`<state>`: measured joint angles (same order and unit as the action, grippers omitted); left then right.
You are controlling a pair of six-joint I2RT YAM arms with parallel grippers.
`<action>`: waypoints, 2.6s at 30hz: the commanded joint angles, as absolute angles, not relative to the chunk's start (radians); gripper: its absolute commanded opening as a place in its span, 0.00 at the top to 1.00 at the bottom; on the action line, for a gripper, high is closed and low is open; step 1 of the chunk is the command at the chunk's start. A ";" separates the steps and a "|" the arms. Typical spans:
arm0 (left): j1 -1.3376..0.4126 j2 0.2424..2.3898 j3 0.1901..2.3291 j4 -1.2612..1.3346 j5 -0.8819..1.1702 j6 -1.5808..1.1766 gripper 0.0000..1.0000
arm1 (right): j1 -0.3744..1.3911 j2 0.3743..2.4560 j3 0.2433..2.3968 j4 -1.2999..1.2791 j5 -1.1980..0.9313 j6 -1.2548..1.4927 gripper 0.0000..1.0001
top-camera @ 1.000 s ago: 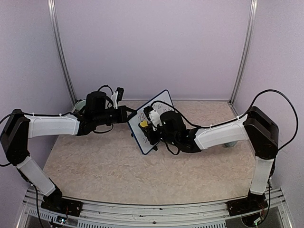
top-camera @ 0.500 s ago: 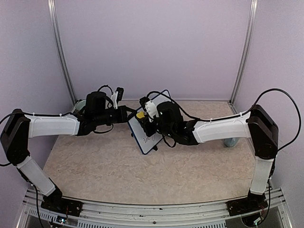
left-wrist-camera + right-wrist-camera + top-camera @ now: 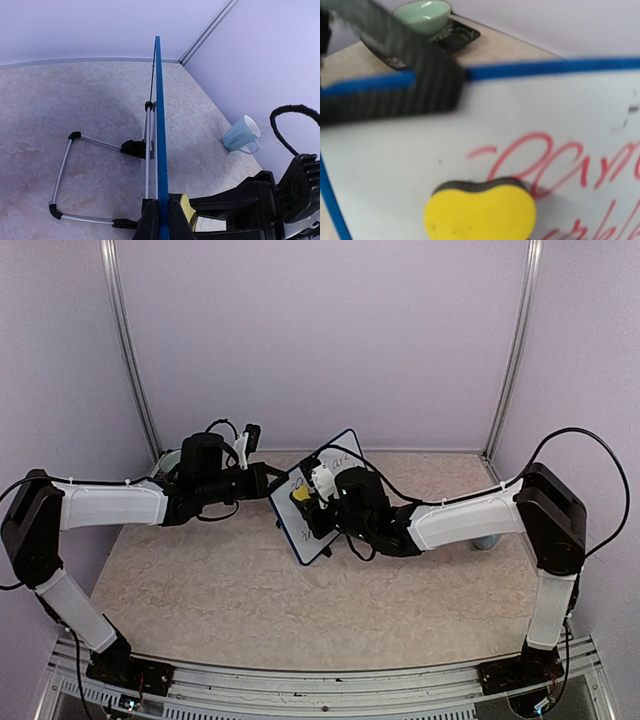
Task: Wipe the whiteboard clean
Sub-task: Erase the whiteboard at the center of the board.
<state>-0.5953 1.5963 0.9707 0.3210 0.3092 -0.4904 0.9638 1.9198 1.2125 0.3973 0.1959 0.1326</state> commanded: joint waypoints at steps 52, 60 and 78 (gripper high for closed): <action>-0.595 1.627 0.898 0.398 0.449 -0.503 1.00 | 0.948 1.913 1.322 0.330 0.239 0.140 0.83; -0.600 1.600 0.856 0.421 0.435 -0.506 1.00 | 0.946 1.920 1.319 0.306 0.265 0.144 0.83; -0.617 1.594 0.831 0.461 0.455 -0.524 1.00 | 0.972 1.925 1.263 0.308 0.228 0.181 0.83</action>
